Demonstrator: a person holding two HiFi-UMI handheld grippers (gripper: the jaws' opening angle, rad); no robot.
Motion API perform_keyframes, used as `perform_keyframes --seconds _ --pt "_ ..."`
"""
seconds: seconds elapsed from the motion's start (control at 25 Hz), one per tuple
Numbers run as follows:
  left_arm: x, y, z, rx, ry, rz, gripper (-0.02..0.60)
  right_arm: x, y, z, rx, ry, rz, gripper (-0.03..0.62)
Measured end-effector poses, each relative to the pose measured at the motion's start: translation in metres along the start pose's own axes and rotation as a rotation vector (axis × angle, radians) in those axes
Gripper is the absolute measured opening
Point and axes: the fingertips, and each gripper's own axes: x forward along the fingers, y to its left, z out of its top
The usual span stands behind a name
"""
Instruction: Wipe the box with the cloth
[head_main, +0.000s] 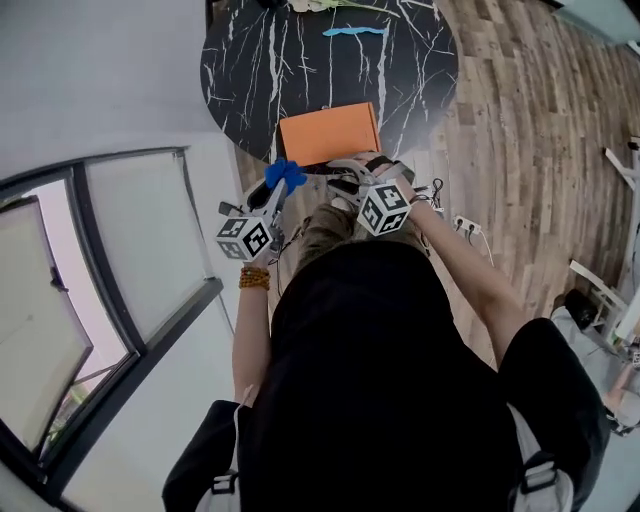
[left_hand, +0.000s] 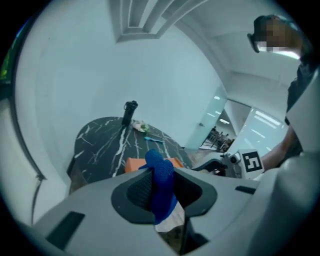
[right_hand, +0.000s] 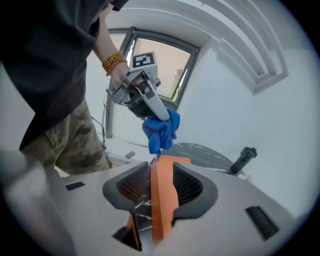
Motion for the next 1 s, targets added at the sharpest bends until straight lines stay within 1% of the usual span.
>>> perform_keyframes --seconds 0.08,0.12,0.2,0.28,0.36,0.4,0.48,0.52,0.56,0.6,0.68,0.72,0.8,0.88,0.92,1.0 --pt "0.005 0.032 0.011 0.030 0.012 0.117 0.094 0.002 -0.014 -0.022 0.050 0.057 -0.017 0.132" --pt "0.008 0.047 0.015 0.039 0.013 0.155 0.094 0.002 -0.016 -0.030 0.084 0.087 -0.026 0.132" --pt "0.019 0.074 0.023 0.043 0.013 0.180 0.094 0.003 -0.017 -0.045 0.163 0.152 -0.045 0.132" --pt "0.037 0.097 0.026 0.056 0.025 0.160 0.094 0.007 -0.015 -0.055 0.243 0.214 -0.067 0.132" --pt "0.058 0.116 0.024 0.099 0.062 0.120 0.095 0.019 -0.016 -0.059 0.297 0.261 -0.083 0.132" --pt "0.069 0.123 0.020 0.121 0.092 0.088 0.095 0.027 -0.016 -0.058 0.313 0.282 -0.087 0.132" --pt "0.085 0.129 0.012 0.153 0.155 0.003 0.095 0.044 -0.014 -0.055 0.354 0.326 -0.095 0.132" --pt "0.091 0.131 0.008 0.169 0.182 -0.040 0.095 0.051 -0.013 -0.054 0.400 0.349 -0.111 0.133" --pt "0.095 0.133 0.006 0.189 0.204 -0.078 0.095 0.057 -0.014 -0.054 0.477 0.369 -0.144 0.133" --pt "0.098 0.136 0.006 0.212 0.222 -0.110 0.095 0.061 -0.017 -0.055 0.582 0.384 -0.195 0.133" --pt "0.106 0.144 0.010 0.243 0.240 -0.163 0.095 0.065 -0.024 -0.063 0.816 0.413 -0.319 0.135" --pt "0.112 0.147 0.013 0.250 0.244 -0.186 0.095 0.064 -0.027 -0.069 0.916 0.428 -0.381 0.135" --pt "0.124 0.147 0.017 0.267 0.255 -0.234 0.095 0.060 -0.032 -0.078 1.072 0.447 -0.493 0.141" --pt "0.133 0.142 0.016 0.305 0.276 -0.289 0.095 0.058 -0.034 -0.084 1.186 0.450 -0.578 0.143" --pt "0.137 0.138 0.014 0.323 0.286 -0.320 0.095 0.058 -0.035 -0.086 1.217 0.452 -0.608 0.143" --pt "0.142 0.131 0.010 0.339 0.299 -0.363 0.095 0.058 -0.037 -0.088 1.235 0.456 -0.640 0.143"
